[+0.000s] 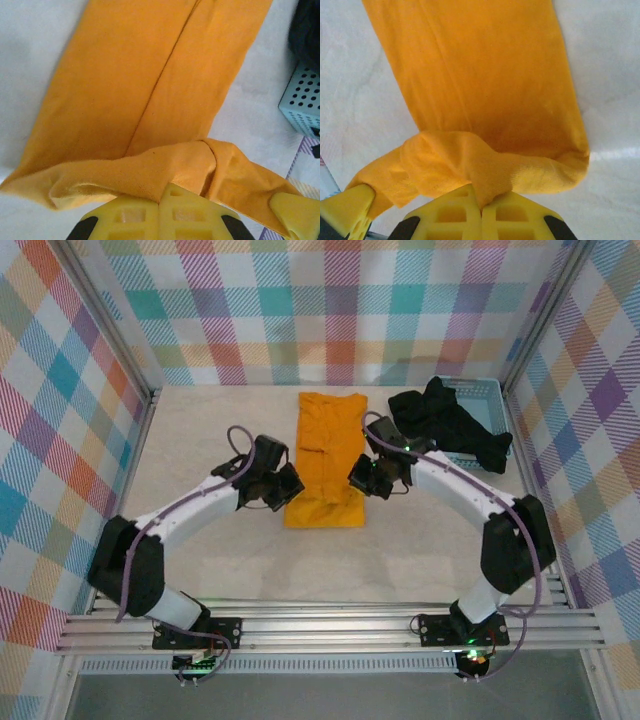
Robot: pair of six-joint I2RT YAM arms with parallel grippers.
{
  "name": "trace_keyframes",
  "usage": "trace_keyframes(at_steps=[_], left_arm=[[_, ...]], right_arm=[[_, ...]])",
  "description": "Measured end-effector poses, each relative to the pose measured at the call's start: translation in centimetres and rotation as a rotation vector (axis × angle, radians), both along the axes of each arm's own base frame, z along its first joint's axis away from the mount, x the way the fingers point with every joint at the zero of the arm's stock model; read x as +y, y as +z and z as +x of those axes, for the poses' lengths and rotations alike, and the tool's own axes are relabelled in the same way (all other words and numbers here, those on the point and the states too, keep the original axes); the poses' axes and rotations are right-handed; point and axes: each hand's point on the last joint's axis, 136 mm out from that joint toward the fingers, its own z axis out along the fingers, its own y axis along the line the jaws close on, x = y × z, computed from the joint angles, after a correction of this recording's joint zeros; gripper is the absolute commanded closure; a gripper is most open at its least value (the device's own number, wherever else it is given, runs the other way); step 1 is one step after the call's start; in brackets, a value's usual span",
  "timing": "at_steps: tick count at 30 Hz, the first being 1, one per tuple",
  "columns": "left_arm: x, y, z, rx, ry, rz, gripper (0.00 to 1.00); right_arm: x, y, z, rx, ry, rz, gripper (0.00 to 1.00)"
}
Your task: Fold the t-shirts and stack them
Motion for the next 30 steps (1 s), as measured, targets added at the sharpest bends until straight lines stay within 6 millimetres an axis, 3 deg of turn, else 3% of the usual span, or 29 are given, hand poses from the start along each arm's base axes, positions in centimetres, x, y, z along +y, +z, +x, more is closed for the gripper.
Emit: trace_keyframes(at_steps=[10, 11, 12, 13, 14, 17, 21, 23, 25, 28, 30], left_arm=[[-0.9, -0.8, 6.4, -0.022, -0.029, 0.029, 1.0], [-1.0, -1.1, 6.7, -0.02, -0.036, 0.031, 0.93], [-1.2, -1.4, 7.0, -0.018, -0.046, 0.035, 0.77], [-1.3, -1.8, 7.3, -0.014, -0.054, 0.04, 0.59], [-1.5, -2.2, 7.6, -0.008, -0.058, 0.041, 0.51], [-1.6, -3.3, 8.9, -0.004, -0.071, 0.058, 0.42], [-0.8, -2.9, 9.8, -0.036, -0.064, 0.082, 0.4], [0.0, -2.2, 9.0, -0.059, -0.046, 0.084, 0.4], [1.2, -1.5, 6.3, -0.065, -0.025, 0.077, 0.4], [2.5, -1.3, 2.1, -0.058, 0.009, 0.046, 0.42], [2.8, -2.4, -0.2, -0.036, 0.033, 0.013, 0.42]], right_arm=[[-0.9, -2.3, 5.3, 0.03, -0.032, 0.0, 1.0], [-0.9, -2.5, 5.7, 0.034, -0.035, 0.0, 1.0], [-0.9, -2.8, 6.2, 0.04, -0.037, 0.001, 0.94], [-1.0, -3.2, 6.6, 0.046, -0.04, 0.002, 0.81], [-1.0, -3.5, 6.9, 0.054, -0.046, 0.002, 0.71], [-1.4, -4.8, 7.6, 0.07, -0.052, -0.004, 0.54], [-2.4, -5.5, 8.2, 0.059, -0.044, -0.028, 0.47], [-2.8, -4.9, 8.3, 0.032, -0.034, -0.041, 0.46], [-3.5, -3.9, 7.6, -0.01, -0.032, -0.052, 0.46], [-4.2, -2.9, 4.1, -0.042, -0.019, -0.051, 0.46], [-4.0, -3.2, 1.2, -0.039, -0.003, -0.038, 0.46]])
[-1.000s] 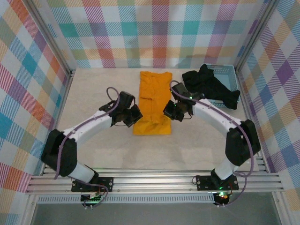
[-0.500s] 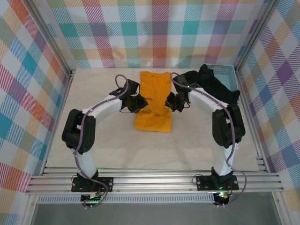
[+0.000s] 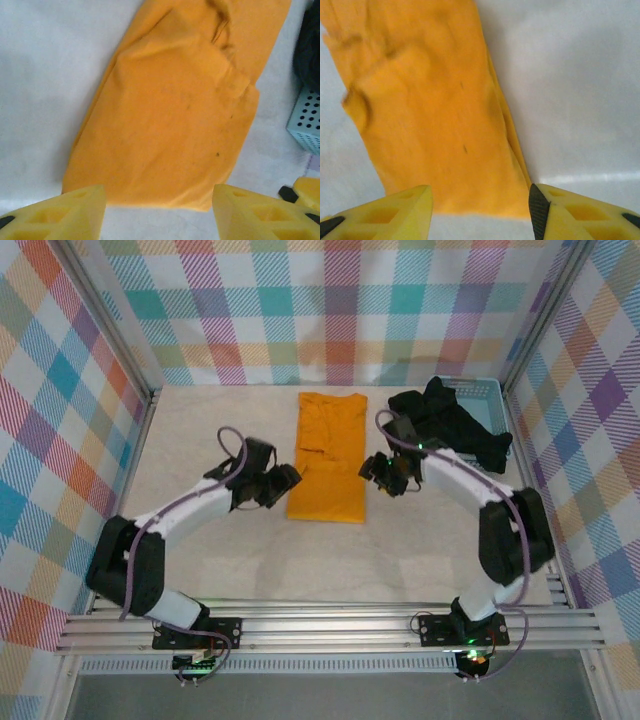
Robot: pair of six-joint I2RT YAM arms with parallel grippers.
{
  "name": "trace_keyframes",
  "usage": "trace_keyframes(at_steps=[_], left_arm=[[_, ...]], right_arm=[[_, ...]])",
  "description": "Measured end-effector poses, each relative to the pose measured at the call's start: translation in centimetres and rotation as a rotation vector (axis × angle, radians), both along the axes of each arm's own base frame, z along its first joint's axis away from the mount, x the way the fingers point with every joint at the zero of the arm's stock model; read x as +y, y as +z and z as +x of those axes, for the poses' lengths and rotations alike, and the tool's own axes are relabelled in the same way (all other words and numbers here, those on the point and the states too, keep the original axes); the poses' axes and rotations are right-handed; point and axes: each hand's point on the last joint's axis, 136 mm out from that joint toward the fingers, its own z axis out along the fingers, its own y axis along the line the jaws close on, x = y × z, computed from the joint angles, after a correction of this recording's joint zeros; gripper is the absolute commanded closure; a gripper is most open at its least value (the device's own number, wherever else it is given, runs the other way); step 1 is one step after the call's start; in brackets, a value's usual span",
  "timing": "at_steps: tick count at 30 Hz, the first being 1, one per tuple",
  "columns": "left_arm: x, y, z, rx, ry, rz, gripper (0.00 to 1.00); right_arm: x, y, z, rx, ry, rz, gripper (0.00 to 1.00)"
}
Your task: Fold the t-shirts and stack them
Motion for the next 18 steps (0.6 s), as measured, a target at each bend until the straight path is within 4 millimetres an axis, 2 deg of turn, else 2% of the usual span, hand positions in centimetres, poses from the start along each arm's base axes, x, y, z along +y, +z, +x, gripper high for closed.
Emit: trace_keyframes(at_steps=[2, 4, 7, 12, 15, 18], left_arm=[[0.2, -1.9, -1.5, 0.042, 0.024, -0.022, 0.42], [0.5, -4.5, -2.8, 0.108, 0.057, -0.037, 0.42], [0.0, -6.2, -2.9, 0.153, 0.083, -0.053, 0.42], [-1.6, -7.7, -2.2, 0.173, 0.088, -0.092, 0.51], [-1.6, -8.0, -2.2, 0.19, 0.104, -0.097, 0.59], [-1.5, -8.2, -2.3, 0.205, 0.111, -0.092, 0.65]], right_arm=[[0.6, -1.2, -2.6, 0.023, 0.018, 0.017, 0.46], [1.3, -3.3, -5.0, 0.076, 0.035, 0.02, 0.46], [1.8, -5.5, -6.8, 0.139, 0.035, 0.026, 0.46], [2.1, -6.7, -6.7, 0.161, -0.013, 0.066, 0.48], [2.7, -6.9, -6.1, 0.157, -0.03, 0.093, 0.51], [2.8, -7.8, -5.8, 0.174, -0.047, 0.097, 0.59]])
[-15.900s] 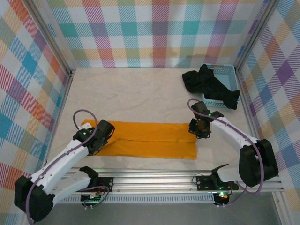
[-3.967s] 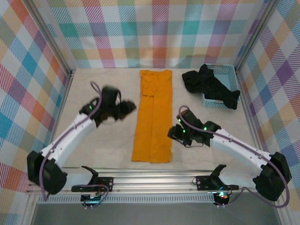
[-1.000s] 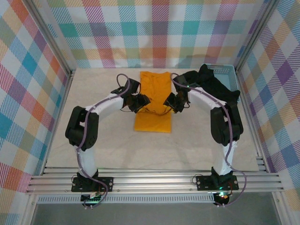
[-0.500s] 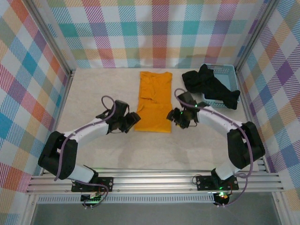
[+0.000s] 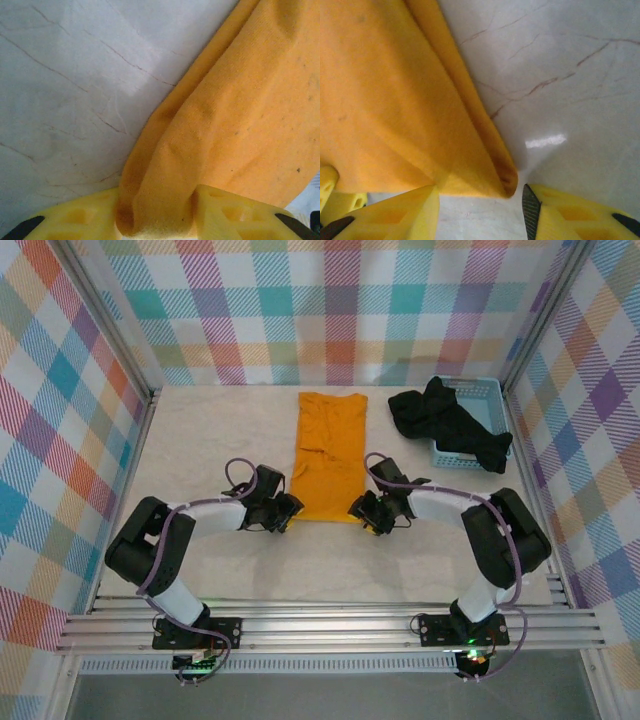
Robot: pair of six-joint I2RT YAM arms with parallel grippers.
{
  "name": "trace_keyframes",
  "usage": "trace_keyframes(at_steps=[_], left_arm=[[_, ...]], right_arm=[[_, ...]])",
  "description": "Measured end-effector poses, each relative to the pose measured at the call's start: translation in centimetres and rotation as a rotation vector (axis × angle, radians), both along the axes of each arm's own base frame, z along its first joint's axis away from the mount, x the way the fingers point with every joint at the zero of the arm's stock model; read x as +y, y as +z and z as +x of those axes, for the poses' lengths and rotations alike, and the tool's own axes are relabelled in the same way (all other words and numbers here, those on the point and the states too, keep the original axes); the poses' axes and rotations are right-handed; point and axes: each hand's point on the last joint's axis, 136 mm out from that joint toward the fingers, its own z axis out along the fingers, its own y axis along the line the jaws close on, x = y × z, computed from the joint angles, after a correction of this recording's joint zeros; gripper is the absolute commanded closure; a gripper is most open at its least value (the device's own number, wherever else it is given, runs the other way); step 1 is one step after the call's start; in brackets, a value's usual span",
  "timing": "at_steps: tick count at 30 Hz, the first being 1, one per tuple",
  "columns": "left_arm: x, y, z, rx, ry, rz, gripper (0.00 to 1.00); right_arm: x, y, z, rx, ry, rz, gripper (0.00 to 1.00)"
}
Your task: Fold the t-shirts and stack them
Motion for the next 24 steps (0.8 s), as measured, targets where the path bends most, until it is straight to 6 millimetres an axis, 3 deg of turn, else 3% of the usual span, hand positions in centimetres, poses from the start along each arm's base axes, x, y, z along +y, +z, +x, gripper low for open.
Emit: trace_keyframes(at_steps=[7, 10, 13, 14, 20, 24], left_arm=[[-0.1, -0.4, 0.2, 0.012, -0.002, 0.008, 0.82], [-0.4, -0.3, 0.7, -0.002, -0.012, 0.008, 0.86], [-0.9, 0.3, 1.7, -0.036, -0.027, 0.009, 0.95], [-1.0, 0.6, 2.0, -0.049, -0.034, 0.009, 0.98], [-1.1, 3.3, 3.6, -0.131, -0.049, 0.013, 1.0], [-0.8, 7.9, 5.0, -0.225, -0.039, -0.02, 1.0]], right_arm=[[-0.4, -0.4, 0.0, 0.048, -0.023, -0.021, 0.74], [-0.4, -0.5, 0.1, 0.054, -0.014, -0.039, 0.87], [0.2, -0.4, 1.6, 0.011, 0.001, -0.029, 1.0], [0.3, -0.2, 2.1, -0.009, 0.001, -0.025, 1.0], [1.5, 2.5, 5.0, -0.122, 0.024, -0.008, 1.0], [1.6, 6.8, 6.6, -0.213, 0.027, 0.006, 1.0]])
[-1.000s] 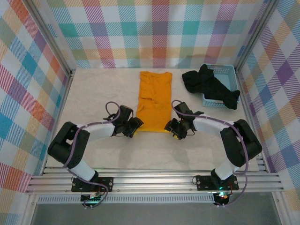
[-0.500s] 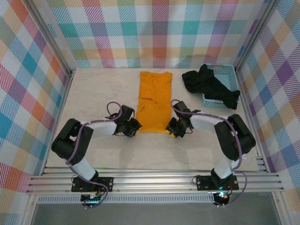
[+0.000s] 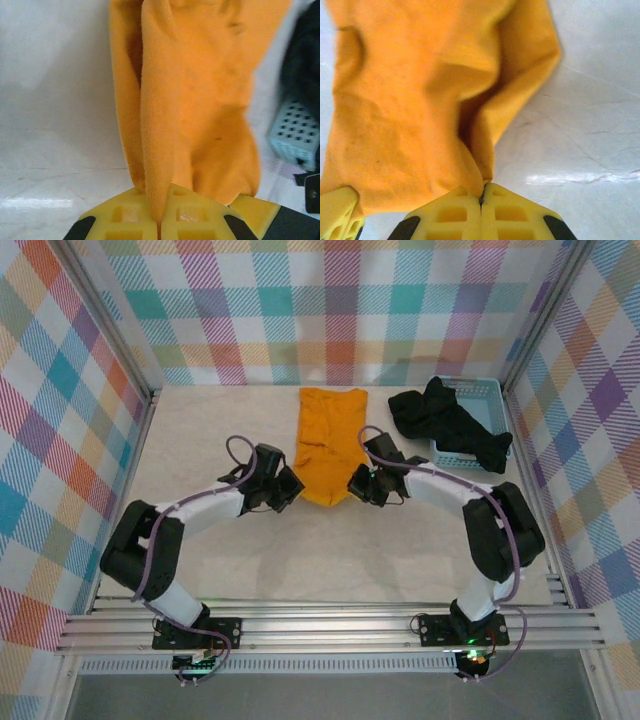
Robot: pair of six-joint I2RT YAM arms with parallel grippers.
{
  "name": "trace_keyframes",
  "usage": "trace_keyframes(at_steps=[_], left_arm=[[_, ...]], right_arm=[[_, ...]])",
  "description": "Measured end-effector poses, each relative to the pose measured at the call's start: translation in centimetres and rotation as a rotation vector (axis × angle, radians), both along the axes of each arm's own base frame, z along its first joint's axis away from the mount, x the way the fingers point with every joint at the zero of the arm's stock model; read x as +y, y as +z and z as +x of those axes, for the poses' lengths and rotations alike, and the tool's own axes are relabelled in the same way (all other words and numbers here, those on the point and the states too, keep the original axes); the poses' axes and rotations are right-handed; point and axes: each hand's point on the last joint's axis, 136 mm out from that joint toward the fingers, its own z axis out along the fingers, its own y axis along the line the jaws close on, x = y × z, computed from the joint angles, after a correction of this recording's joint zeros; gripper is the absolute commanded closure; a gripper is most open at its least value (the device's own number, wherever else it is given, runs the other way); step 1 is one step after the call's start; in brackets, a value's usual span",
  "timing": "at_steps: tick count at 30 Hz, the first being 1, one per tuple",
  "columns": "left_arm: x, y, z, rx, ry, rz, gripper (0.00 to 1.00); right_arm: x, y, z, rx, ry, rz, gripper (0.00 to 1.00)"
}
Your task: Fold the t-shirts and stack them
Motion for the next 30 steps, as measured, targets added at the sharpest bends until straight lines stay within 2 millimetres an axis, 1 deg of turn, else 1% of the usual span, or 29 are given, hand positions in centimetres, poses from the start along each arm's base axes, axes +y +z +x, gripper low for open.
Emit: trace_keyframes(at_steps=[3, 4, 6, 7, 9, 11, 14, 16, 18, 22, 25, 27, 28, 30], left_arm=[[0.2, 4.4, 1.1, -0.092, 0.005, -0.029, 1.0], [0.2, 5.8, 1.3, -0.122, 0.006, -0.038, 1.0], [0.4, 8.1, 1.3, -0.174, -0.001, -0.052, 1.0], [0.4, 8.8, 1.1, -0.19, -0.005, -0.059, 1.0], [0.5, 9.2, 0.5, -0.197, -0.016, -0.067, 1.0], [0.5, 8.1, -0.6, -0.173, -0.034, -0.066, 1.0], [0.9, 4.2, -3.6, -0.082, -0.065, -0.034, 1.0], [1.0, 1.6, -6.5, -0.011, -0.101, -0.006, 1.0], [1.0, 0.3, -9.4, 0.028, -0.144, 0.011, 1.0], [0.4, -0.4, -15.5, 0.057, -0.256, 0.015, 1.0], [0.4, -0.9, -19.0, 0.076, -0.31, 0.004, 1.0], [0.8, -1.0, -20.5, 0.084, -0.318, 0.003, 1.0], [1.1, -0.7, -21.0, 0.086, -0.313, -0.001, 1.0], [1.5, 0.4, -21.2, 0.06, -0.291, -0.022, 1.0]], right_arm=[[-0.1, 3.8, 0.9, -0.076, -0.004, 0.019, 1.0], [-0.2, 5.0, 1.1, -0.101, -0.005, 0.025, 1.0], [-0.4, 6.8, 0.9, -0.135, -0.004, 0.041, 1.0], [-0.6, 7.4, 0.6, -0.141, -0.004, 0.045, 1.0], [-0.8, 7.9, -0.1, -0.147, -0.001, 0.059, 1.0], [-0.8, 7.2, -1.4, -0.124, 0.01, 0.066, 1.0], [-0.4, 4.5, -4.7, -0.047, 0.05, 0.053, 1.0], [0.0, 2.6, -7.4, 0.011, 0.09, 0.034, 1.0], [0.2, 1.2, -10.3, 0.057, 0.135, 0.016, 1.0], [0.2, -0.3, -16.0, 0.123, 0.212, -0.002, 1.0], [0.1, -0.9, -19.7, 0.159, 0.261, -0.008, 1.0], [-0.2, -0.8, -21.5, 0.178, 0.279, -0.01, 1.0], [-0.3, -0.6, -22.0, 0.183, 0.279, -0.011, 1.0], [-0.6, 0.2, -22.2, 0.172, 0.268, -0.005, 1.0]])
